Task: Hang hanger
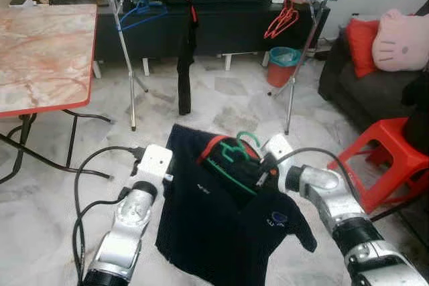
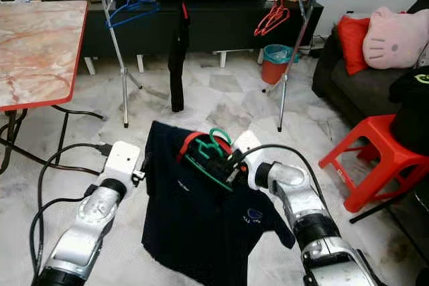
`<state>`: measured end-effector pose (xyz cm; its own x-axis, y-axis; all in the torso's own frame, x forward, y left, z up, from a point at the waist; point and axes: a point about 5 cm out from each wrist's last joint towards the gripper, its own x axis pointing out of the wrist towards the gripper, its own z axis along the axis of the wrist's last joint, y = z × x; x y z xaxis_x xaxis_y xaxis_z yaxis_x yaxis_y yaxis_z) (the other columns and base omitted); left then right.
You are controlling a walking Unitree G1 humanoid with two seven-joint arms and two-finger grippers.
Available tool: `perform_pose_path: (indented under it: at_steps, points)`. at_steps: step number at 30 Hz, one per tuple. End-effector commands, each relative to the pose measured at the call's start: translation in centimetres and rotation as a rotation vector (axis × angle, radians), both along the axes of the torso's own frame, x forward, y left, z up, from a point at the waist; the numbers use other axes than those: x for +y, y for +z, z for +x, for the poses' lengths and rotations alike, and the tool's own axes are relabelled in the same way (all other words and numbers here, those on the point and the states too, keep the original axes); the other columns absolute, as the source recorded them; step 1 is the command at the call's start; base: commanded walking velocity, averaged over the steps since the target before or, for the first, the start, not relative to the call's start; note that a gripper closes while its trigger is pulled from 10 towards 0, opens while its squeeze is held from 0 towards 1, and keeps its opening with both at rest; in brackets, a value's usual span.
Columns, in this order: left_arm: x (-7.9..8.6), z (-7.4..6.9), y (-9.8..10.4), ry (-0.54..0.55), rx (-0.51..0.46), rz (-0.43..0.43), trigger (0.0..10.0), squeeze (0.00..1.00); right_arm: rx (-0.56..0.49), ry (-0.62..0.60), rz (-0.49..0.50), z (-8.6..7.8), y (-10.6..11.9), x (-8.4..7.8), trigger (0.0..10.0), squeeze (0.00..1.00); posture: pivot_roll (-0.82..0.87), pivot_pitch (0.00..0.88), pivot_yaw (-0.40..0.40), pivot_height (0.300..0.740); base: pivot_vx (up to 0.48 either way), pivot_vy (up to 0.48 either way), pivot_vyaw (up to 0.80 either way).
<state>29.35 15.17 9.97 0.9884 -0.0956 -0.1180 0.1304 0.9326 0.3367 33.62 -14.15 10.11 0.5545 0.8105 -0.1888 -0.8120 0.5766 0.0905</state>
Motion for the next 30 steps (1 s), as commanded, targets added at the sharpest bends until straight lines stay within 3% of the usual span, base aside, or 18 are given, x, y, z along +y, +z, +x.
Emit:
perform_pose_path:
  at_steps: [1,6,10,16,24,30]
  points:
    - [-0.2,-0.1,-0.2,-0.003,0.006,0.003,10.0,1.00,-0.048,0.041,0.117,0.4,1.7,1.0,10.0,0.00,0.19,0.000,-0.115,0.740,0.000,0.000,0.00]
    - [-0.3,-0.2,0.0,0.000,-0.007,-0.015,10.0,1.00,-0.026,0.090,0.209,0.0,1.6,2.0,10.0,0.00,0.20,0.000,-0.124,0.740,0.000,0.000,0.00]
    - [-1.2,-0.2,0.8,-0.022,-0.036,-0.099,10.0,1.00,0.013,0.239,0.336,-1.0,1.7,3.1,10.0,0.00,0.21,0.000,-0.137,0.740,0.000,0.000,0.00]
    - [-1.8,-0.2,1.3,-0.031,-0.070,-0.110,10.0,1.00,0.013,0.267,0.279,-1.1,1.2,2.9,10.0,0.00,0.22,0.000,-0.153,0.740,0.000,0.000,0.00]
    - [-0.5,-0.4,2.9,0.125,-0.180,-0.113,10.0,1.00,-0.007,0.191,0.218,-0.2,1.5,1.1,10.0,0.00,0.23,0.000,-0.175,0.740,0.000,0.000,0.00]
    - [-0.7,-0.5,2.9,0.136,-0.195,-0.068,10.0,1.00,-0.012,0.183,0.218,0.0,1.6,0.9,10.0,0.00,0.23,0.000,-0.181,0.740,0.000,0.000,0.00]
